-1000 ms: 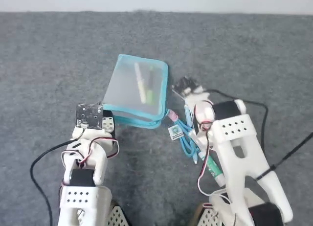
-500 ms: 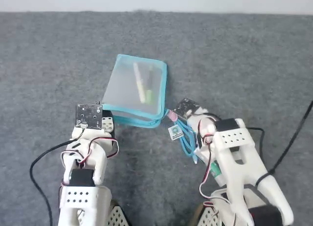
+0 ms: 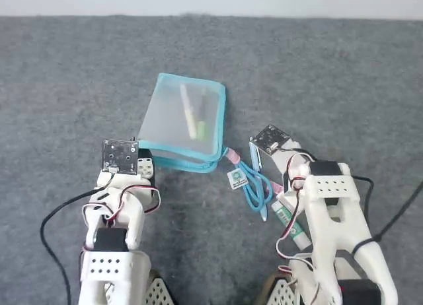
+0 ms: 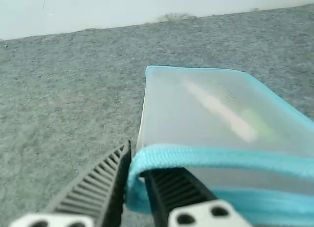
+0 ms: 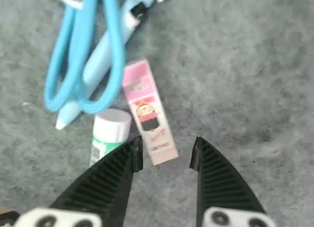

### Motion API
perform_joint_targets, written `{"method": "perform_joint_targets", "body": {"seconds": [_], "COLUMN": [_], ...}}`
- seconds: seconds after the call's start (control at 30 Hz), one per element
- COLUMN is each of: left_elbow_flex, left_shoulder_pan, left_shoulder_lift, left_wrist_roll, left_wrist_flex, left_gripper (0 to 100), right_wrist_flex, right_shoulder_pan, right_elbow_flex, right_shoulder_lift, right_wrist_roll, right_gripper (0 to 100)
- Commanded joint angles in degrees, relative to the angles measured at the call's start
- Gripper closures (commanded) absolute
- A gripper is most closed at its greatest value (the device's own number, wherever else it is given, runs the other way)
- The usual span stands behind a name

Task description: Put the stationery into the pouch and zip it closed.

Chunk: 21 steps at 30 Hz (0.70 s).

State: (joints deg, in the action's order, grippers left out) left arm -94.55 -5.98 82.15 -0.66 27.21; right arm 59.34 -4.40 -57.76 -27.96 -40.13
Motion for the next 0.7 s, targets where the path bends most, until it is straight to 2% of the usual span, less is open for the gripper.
{"method": "perform_joint_targets", "body": {"seconds": [0.0,0.2,0.43,0.5,0.67], "left_elbow_flex": [2.42,2.42,2.42,2.42,2.42], "left_shoulder_pan": [-0.44,-0.44,-0.44,-0.44,-0.35], "left_shoulder_lift": [0.97,0.88,0.79,0.79,0.79], "left_wrist_roll": [0.18,0.26,0.26,0.26,0.26], "left_wrist_flex": [-2.2,-2.11,-2.11,-2.2,-2.2], "left_gripper": [99,99,99,99,99], "right_wrist_flex": [-1.63,-5.23,-8.75,-8.04,-6.9], "right_shoulder_pan": [0.84,0.57,1.1,2.68,12.0], "right_elbow_flex": [0.26,0.53,0.97,3.43,12.75], "right_shoulder_lift": [0.13,6.29,12.18,13.41,16.75], "right_wrist_roll": [0.53,4.13,4.4,6.07,14.15], "right_gripper": [83.7,84.3,95.4,97.2,99.1]}}
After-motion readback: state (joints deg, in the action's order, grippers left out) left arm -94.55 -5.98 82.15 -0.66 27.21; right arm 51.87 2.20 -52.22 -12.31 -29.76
